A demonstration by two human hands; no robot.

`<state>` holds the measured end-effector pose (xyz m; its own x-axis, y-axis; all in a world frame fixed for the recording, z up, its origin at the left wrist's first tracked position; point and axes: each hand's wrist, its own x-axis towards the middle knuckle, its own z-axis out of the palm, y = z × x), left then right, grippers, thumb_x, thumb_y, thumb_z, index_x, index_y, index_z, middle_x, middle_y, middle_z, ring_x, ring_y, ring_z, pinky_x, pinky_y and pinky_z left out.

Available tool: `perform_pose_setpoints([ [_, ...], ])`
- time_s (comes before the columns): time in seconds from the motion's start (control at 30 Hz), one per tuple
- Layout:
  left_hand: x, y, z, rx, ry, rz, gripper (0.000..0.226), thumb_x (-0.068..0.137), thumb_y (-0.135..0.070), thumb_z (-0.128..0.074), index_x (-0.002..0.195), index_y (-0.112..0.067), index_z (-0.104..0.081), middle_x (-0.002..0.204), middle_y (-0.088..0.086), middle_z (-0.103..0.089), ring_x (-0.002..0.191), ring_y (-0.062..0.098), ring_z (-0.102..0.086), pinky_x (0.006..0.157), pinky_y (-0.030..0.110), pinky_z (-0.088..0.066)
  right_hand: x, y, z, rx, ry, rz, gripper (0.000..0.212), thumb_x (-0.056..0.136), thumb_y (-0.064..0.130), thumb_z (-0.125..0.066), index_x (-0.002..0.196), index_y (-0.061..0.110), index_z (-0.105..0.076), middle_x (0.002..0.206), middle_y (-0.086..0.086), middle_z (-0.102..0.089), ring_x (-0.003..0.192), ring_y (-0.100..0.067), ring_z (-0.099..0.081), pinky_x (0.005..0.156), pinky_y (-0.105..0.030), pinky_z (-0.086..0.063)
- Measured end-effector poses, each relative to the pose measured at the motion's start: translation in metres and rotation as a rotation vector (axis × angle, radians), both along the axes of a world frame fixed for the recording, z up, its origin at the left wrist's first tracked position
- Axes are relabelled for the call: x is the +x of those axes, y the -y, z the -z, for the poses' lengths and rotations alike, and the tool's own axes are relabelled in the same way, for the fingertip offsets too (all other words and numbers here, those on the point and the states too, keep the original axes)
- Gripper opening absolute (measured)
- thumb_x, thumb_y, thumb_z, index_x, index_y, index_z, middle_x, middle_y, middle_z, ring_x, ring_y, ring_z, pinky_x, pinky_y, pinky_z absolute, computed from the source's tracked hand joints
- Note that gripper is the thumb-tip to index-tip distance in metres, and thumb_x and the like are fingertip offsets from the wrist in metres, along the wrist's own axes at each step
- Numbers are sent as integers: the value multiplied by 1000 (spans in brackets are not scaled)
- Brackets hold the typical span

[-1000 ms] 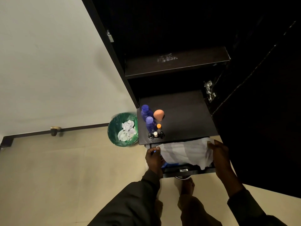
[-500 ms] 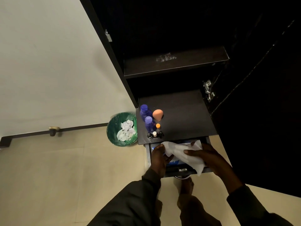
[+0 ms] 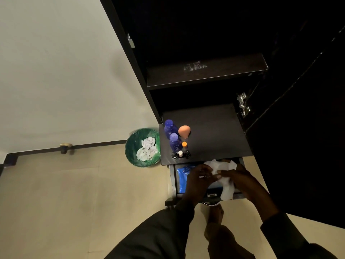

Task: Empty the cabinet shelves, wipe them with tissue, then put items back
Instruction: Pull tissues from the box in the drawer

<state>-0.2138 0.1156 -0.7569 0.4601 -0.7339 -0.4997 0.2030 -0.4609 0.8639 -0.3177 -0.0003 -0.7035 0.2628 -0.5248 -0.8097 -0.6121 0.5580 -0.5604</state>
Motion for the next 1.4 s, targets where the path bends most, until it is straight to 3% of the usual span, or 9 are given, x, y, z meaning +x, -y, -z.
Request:
perform_pose_setpoints([
  [0.17, -1, 0, 3, -12, 53, -61, 44, 68, -48, -79, 100, -22, -62, 105, -2, -70, 100, 15, -69, 89, 43, -57, 2, 6, 2, 23, -5, -86, 56, 91, 6, -63, 142, 4, -40, 140, -21, -47, 127, -39, -47, 98, -43, -42],
  [0.3, 0, 1, 2, 29, 146, -39, 20, 81, -34, -76, 96, -31, -63, 104, -5, -70, 98, 10, -69, 89, 39, -58, 3, 5, 6, 10, -9, -151, 53, 93, 3, -60, 142, 0, -39, 142, -25, -45, 129, -39, -45, 109, -46, -37],
  [0.53, -6, 1, 3, 91, 229, 27, 14, 93, -27, -65, 106, -22, -67, 108, -7, -69, 100, 7, -66, 93, 36, -56, 3, 8, 13, -42, -94, -140, 50, 94, 12, -61, 138, -1, -44, 137, -24, -48, 125, -38, -48, 99, -37, -40],
  [0.77, -4, -2, 1, 31, 230, 74, 21, 94, -8, -60, 95, -29, -63, 104, -11, -67, 95, 4, -65, 88, 31, -57, -9, 12, 8, -152, -52, -193, 56, 90, 8, -66, 142, 12, -44, 136, -20, -51, 119, -38, -52, 98, -47, -48],
  [0.97, 0, -2, 4, 59, 36, -17, 10, 95, -15, -59, 104, -16, -64, 111, 1, -67, 104, 13, -64, 83, 24, -55, -12, 18, 2, -184, -18, -255, 59, 88, 8, -67, 142, 19, -46, 141, -16, -46, 123, -36, -49, 97, -49, -48],
  [1.07, -1, -1, -4, 58, -128, -31, 37, 94, -28, -62, 126, -13, -50, 125, 3, -58, 115, 18, -58, 78, 17, -50, -14, 18, -2, -179, 8, -295, 56, 88, 15, -70, 140, 21, -49, 138, -12, -50, 121, -32, -51, 99, -48, -48],
  [1.17, 2, -4, -11, 48, -325, -29, 50, 91, -44, -58, 131, -18, -47, 129, 4, -57, 117, 19, -58, 90, 28, -52, -20, 17, -10, -130, 93, -250, 43, 86, 27, -71, 126, 28, -55, 128, -7, -56, 113, -25, -55, 99, -47, -48],
  [1.3, 7, -7, -10, 52, -319, -82, 14, 98, -31, -55, 111, -25, -56, 112, 1, -66, 101, 17, -67, 85, 32, -58, -25, 18, -14, -108, 137, -165, 37, 78, 37, -77, 111, 36, -61, 113, 4, -62, 103, -17, -59, 84, -37, -53],
  [1.4, 11, -9, -5, 30, -319, -188, 19, 94, -24, -62, 112, -19, -60, 118, 6, -67, 106, 24, -66, 91, 47, -57, -25, 20, -11, -172, 121, -99, 30, 80, 26, -77, 97, 42, -60, 102, 15, -57, 90, -5, -53, 71, -27, -47],
])
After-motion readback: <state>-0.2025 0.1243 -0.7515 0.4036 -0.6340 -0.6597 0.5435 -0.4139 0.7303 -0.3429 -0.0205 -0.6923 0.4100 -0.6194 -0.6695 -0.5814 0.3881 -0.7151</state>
